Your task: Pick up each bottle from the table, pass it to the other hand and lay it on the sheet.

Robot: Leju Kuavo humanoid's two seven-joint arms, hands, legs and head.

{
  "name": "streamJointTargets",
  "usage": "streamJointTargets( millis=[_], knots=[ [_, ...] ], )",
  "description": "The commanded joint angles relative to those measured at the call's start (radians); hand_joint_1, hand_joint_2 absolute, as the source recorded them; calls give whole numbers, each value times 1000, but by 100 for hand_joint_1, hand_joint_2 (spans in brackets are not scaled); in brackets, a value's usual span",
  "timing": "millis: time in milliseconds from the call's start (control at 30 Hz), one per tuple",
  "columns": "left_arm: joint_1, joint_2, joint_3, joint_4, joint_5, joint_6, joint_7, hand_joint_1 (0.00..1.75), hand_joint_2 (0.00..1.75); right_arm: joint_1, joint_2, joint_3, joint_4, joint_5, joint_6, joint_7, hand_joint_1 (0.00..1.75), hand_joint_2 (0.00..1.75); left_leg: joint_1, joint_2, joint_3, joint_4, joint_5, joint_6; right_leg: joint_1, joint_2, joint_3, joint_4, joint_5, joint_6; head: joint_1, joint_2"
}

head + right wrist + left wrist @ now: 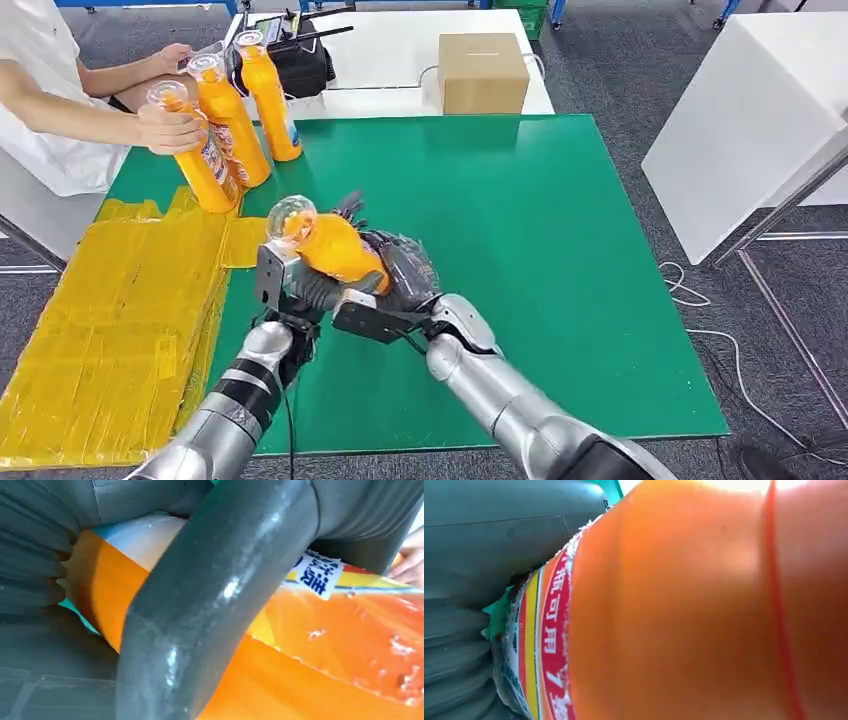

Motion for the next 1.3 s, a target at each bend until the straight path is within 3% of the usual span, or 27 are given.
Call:
streamJointTargets(
  millis=[33, 500, 533, 567, 600, 633, 1100, 1167, 1200, 1300],
  knots=[
    [-111, -44, 88, 7, 49, 19, 35, 175, 175, 87, 40, 193, 55, 73, 6, -60, 175, 175, 3, -3, 4, 1, -3, -1, 3, -4, 6, -1, -3, -2, 0, 0],
    [-100, -43, 129, -5, 83, 41, 42, 175, 175, 108, 40, 120, 55, 70, -25, -88, 175, 175, 2, -3, 2, 0, -1, -1, 2, -4, 4, -1, -2, -1, 0, 0],
    [-96, -44, 138, -12, 89, 53, 42, 175, 175, 120, 40, 93, 35, 51, -29, -100, 105, 175, 3, -4, 4, 0, -2, -1, 3, -5, 5, -1, -3, -2, 0, 0],
    [-90, -43, 145, -20, 91, 76, 44, 175, 175, 135, 40, 55, 9, 16, -17, -132, 0, 175, 2, -3, 2, 0, -1, -1, 2, -4, 4, -1, -2, -1, 0, 0],
    [-86, -40, 151, -26, 84, 106, 45, 175, 175, 151, 40, 17, -20, -12, -10, -154, 0, 175, 3, -3, 3, 0, -2, -1, 3, -5, 5, -1, -3, -2, 0, 0],
    [-81, -31, 154, -35, 50, 174, 39, 175, 175, 180, 33, -50, -83, -52, 9, -184, 0, 0, 2, -2, 1, 0, -1, -1, 2, -3, 3, -1, -1, -1, 0, 0],
    [-82, -27, 154, -39, 51, 172, 40, 175, 175, 196, 17, -68, -135, -42, 33, -178, 0, 0, 1, -3, 2, 0, -1, -1, 1, -4, 2, 0, -2, -1, 0, 0],
    [-79, -13, 146, -49, -29, 301, 27, 175, 175, 240, 12, -152, -229, -115, 64, -234, 0, 0, 2, -3, 2, 1, -2, -1, 2, -4, 4, 0, -3, -1, 0, 0],
    [-81, 2, 132, -55, -133, 439, 18, 175, 175, 281, -6, -200, -338, -165, 115, -248, 0, 0, 2, -3, 1, 1, -2, -1, 2, -4, 3, 0, -2, -1, 0, 0],
    [-109, 40, 106, -26, -422, 729, 63, 175, 175, 359, -49, -285, -565, -277, 248, -232, 0, 0, 2, -4, 0, 1, -1, -1, 2, -5, 2, 0, -2, -1, 0, 0]
  ],
)
